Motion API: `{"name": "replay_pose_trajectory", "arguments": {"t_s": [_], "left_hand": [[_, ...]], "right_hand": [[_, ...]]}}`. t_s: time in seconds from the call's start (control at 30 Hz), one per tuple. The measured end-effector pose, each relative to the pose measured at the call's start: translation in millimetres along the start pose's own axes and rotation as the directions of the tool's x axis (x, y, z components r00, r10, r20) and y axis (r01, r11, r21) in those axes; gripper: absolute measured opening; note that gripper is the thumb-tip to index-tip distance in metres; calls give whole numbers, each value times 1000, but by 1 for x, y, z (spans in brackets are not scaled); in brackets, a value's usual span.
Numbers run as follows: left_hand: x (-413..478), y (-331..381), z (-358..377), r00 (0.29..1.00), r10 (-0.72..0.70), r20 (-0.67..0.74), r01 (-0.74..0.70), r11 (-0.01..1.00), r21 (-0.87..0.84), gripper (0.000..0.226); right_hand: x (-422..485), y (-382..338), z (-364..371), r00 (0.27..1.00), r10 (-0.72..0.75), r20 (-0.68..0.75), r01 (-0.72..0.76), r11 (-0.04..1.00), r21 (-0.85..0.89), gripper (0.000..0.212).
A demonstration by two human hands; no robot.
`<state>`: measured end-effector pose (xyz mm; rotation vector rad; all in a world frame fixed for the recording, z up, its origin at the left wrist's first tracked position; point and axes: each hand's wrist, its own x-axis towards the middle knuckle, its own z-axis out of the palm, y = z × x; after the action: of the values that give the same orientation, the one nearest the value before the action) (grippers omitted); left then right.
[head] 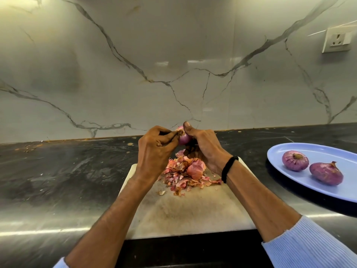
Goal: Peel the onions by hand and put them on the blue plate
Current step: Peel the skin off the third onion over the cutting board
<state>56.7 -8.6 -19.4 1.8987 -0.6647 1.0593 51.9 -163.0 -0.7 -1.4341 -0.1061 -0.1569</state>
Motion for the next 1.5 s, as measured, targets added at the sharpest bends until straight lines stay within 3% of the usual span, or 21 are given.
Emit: {"name": "replay_pose_trajectory", "arguments": {"t_s": [0.5, 0.6, 0.7, 0.8, 0.97, 1.1, 1.27, 1.37, 1.5], "left_hand": [[-4, 8, 4, 998, 60, -30, -52, 974, 219, 43], [-3, 9, 0, 999, -27, -47, 32, 994, 105, 42], [1, 14, -5, 968, -244, -58, 237, 965, -109, 4], [1, 19, -7, 918, -393, -56, 368, 897, -245, 23], [2, 19, -4, 861, -506, -46, 455, 808, -375, 30], [3, 12, -6, 791, -600, -122, 499, 747, -440, 34], [-1, 11, -5, 922, -367, -127, 345, 924, -167, 8], [-2, 7, 0, 958, -268, -99, 264, 963, -53, 31], [-3, 8, 3, 995, -83, -49, 84, 996, 17, 28]], "right_hand": [[-4, 1, -1, 997, -43, 61, 45, 998, -43, 52], [-3, 0, -3, 996, -47, 76, 51, 997, -57, 55], [-3, -2, -3, 993, -31, 118, 35, 999, -34, 56], [-3, -1, -2, 989, -9, 144, 12, 1000, -16, 56], [-2, -2, -3, 990, 21, 139, -19, 1000, -13, 58], [-4, -4, -2, 986, 34, 165, -40, 999, 28, 49], [-6, -4, -1, 975, 65, 211, -80, 995, 60, 45], [-4, -3, -2, 983, 51, 174, -61, 997, 50, 49], [-2, -4, -3, 991, 39, 129, -45, 998, 45, 54]]}}
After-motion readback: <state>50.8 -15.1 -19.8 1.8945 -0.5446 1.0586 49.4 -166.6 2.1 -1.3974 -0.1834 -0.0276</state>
